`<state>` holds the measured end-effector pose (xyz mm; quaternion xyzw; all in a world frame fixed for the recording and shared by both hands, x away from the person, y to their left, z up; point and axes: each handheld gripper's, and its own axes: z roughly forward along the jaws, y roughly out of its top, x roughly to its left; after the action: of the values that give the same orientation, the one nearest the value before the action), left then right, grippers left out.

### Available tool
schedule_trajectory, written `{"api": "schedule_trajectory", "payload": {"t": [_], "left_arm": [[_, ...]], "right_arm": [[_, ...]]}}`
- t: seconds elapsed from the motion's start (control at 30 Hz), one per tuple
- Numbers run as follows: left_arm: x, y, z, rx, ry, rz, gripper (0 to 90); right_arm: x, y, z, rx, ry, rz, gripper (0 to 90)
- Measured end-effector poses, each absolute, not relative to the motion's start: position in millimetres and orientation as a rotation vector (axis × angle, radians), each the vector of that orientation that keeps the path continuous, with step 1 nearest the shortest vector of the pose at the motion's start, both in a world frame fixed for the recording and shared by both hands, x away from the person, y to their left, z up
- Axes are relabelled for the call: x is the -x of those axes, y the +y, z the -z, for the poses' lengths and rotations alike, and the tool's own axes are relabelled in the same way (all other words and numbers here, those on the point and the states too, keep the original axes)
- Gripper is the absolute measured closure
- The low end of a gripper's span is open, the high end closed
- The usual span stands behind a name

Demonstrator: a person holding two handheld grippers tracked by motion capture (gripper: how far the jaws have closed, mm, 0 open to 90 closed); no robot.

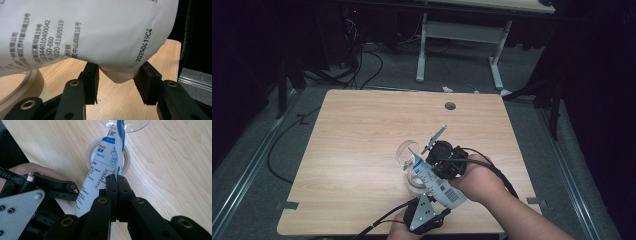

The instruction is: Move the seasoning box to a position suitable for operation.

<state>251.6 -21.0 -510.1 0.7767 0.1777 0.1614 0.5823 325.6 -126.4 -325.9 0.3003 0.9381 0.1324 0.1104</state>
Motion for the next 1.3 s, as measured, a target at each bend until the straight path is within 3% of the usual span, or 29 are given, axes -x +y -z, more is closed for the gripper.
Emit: {"api": "schedule_trajectory", "payload": {"t": [1.3], "left_arm": [[-263.4,-15.0,527.3,-1.876,0.487,-0.339,56.6]], "right_arm": [[-323.8,-131.7,330.2,-0.904,2.757,-0.391,90.0]]}}
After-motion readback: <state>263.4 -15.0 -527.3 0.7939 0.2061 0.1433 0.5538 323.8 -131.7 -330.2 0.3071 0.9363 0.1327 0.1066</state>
